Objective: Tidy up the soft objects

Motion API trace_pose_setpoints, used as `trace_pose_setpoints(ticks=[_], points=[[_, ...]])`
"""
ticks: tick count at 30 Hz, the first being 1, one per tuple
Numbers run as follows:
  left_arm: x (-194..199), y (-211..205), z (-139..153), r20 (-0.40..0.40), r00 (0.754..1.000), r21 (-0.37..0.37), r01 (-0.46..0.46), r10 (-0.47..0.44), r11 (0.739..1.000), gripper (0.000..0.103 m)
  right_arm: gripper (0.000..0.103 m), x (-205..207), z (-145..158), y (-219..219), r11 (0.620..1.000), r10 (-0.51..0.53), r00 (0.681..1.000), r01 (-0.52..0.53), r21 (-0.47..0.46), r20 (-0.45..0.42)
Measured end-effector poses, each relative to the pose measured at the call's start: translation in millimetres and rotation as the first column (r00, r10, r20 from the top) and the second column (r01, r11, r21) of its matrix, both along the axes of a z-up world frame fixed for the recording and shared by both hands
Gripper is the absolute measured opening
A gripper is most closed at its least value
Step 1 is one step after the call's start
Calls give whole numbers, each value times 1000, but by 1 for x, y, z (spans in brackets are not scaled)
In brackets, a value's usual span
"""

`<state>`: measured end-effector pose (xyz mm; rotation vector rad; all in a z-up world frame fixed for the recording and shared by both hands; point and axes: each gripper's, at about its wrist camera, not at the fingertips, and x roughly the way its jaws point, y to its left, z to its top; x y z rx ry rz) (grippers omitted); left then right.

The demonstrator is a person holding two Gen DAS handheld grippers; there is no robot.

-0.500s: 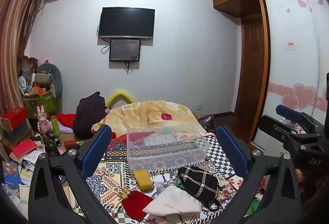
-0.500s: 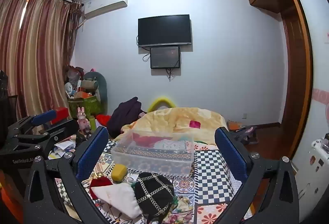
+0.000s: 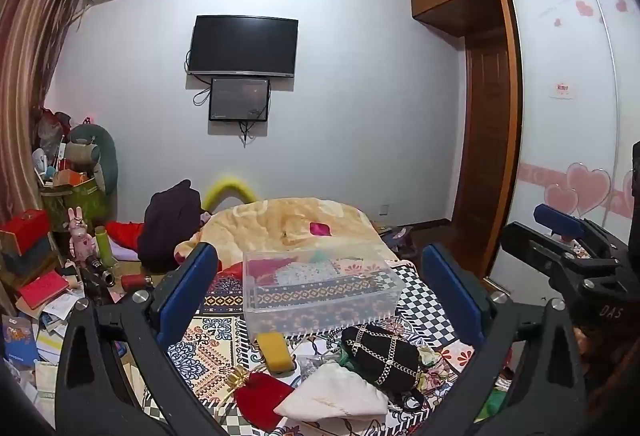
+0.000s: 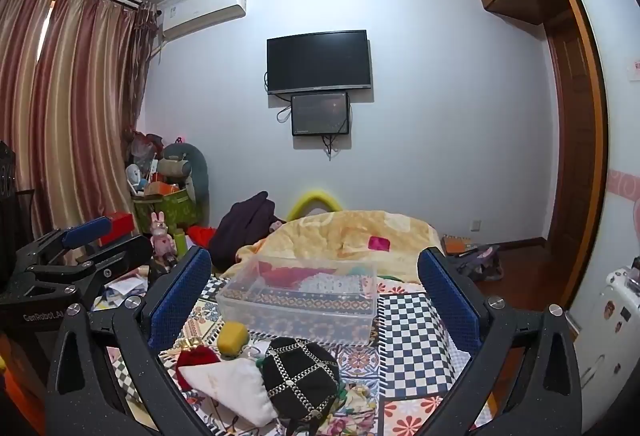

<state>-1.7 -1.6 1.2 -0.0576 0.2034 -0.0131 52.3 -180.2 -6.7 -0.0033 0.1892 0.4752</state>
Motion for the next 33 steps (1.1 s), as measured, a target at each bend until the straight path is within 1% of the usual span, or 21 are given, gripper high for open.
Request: trace_pose_setpoints(ticks=[7, 33], points=[[4, -5, 0, 0, 1000, 3, -1, 1, 1000, 103, 103, -3, 6, -1, 1000, -1, 1000, 1, 8, 7], [0, -3, 1, 7, 1000, -1, -3, 3, 1000, 103, 103, -5, 7, -3, 1000, 0, 1000, 0, 17, 13]])
